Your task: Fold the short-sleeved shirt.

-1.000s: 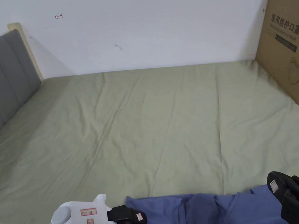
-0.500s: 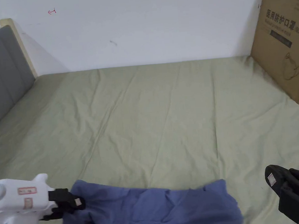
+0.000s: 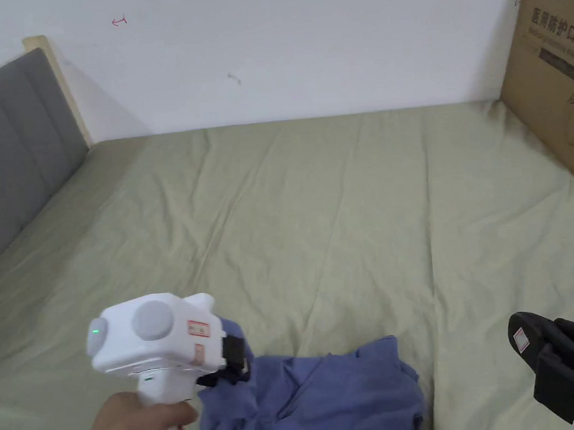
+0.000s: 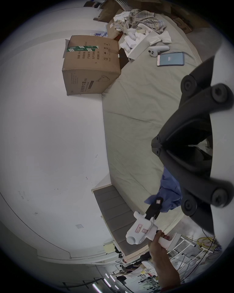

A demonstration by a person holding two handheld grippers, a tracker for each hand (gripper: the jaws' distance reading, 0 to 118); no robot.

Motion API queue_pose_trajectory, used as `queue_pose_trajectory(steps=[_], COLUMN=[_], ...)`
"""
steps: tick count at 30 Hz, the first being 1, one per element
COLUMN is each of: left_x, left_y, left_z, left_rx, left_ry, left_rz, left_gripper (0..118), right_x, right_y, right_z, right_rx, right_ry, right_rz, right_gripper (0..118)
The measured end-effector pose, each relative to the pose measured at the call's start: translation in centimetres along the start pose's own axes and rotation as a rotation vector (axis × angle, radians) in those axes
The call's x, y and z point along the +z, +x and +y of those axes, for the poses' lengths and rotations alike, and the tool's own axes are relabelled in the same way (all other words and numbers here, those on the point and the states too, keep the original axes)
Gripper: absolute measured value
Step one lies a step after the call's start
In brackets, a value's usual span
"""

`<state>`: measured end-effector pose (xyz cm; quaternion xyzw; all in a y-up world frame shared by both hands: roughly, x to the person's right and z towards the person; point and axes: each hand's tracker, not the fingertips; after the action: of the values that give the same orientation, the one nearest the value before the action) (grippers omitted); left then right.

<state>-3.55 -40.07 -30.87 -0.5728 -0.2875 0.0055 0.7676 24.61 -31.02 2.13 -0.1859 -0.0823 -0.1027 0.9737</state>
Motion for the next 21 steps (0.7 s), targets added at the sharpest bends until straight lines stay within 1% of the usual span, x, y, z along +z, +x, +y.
queue_pose_trajectory(steps=[2, 4, 6, 7, 8, 9, 10, 11, 12, 13, 15, 16, 19, 20, 21], left_x=[-1.7, -3.2, -5.0, -6.3, -7.2, -8.5, -9.3, -9.7, -9.3, -8.4, -6.8, -5.9, -2.9, -2.3, -2.1], left_y=[3.3, 6.6, 10.0, 11.3, 12.1, 12.6, 12.8, 12.8, 12.8, 12.7, 11.5, 10.7, 7.6, 6.7, 6.4], left_z=[0.4, 0.5, 0.3, 0.2, -0.1, -0.3, -0.5, -0.6, -0.9, -1.2, -0.8, -0.5, -0.1, -0.2, -0.3], left_rx=[-0.059, -0.070, -0.175, -0.220, -0.237, -0.242, -0.229, -0.196, -0.152, -0.131, -0.123, -0.097, 0.069, 0.102, 0.084], left_ry=[-0.002, -0.015, -0.055, -0.082, -0.099, -0.133, -0.165, -0.195, -0.183, -0.152, -0.107, -0.071, 0.059, 0.117, 0.170], left_rz=[-0.042, -0.058, -0.039, -0.017, -0.012, -0.041, -0.090, -0.144, -0.181, -0.185, -0.222, -0.249, -0.262, -0.259, -0.241], left_gripper=[8, 8, 10, 15, 31, 48, 62, 66, 66, 66, 65, 65, 64, 59, 42], right_x=[0.3, 0.4, 0.6, 0.7, 0.7, 0.8, 0.9, 1.0, 1.1, 1.2, 1.4, 1.4, 1.3, 1.2, 1.1], right_y=[0.6, 1.3, 2.1, 2.5, 2.8, 3.1, 3.4, 3.7, 4.0, 4.2, 4.5, 4.6, 5.0, 5.1, 5.2], right_z=[-0.1, -0.2, -0.4, -0.5, -0.5, -0.5, -0.5, -0.5, -0.4, -0.4, -0.5, -0.5, -0.8, -0.9, -0.9], right_rx=[-0.005, -0.015, -0.033, -0.038, -0.040, -0.043, -0.047, -0.053, -0.061, -0.066, -0.071, -0.071, -0.083, -0.091, -0.102], right_ry=[-0.001, -0.008, -0.011, -0.014, -0.016, -0.017, -0.018, -0.017, -0.017, -0.017, -0.007, -0.006, -0.004, -0.002, -0.001], right_rz=[-0.009, -0.027, -0.041, -0.044, -0.049, -0.059, -0.065, -0.067, -0.072, -0.075, -0.080, -0.083, -0.082, -0.086, -0.085], right_gripper=[0, 0, 0, 0, 0, 0, 0, 0, 0, 0, 0, 0, 0, 0, 0])
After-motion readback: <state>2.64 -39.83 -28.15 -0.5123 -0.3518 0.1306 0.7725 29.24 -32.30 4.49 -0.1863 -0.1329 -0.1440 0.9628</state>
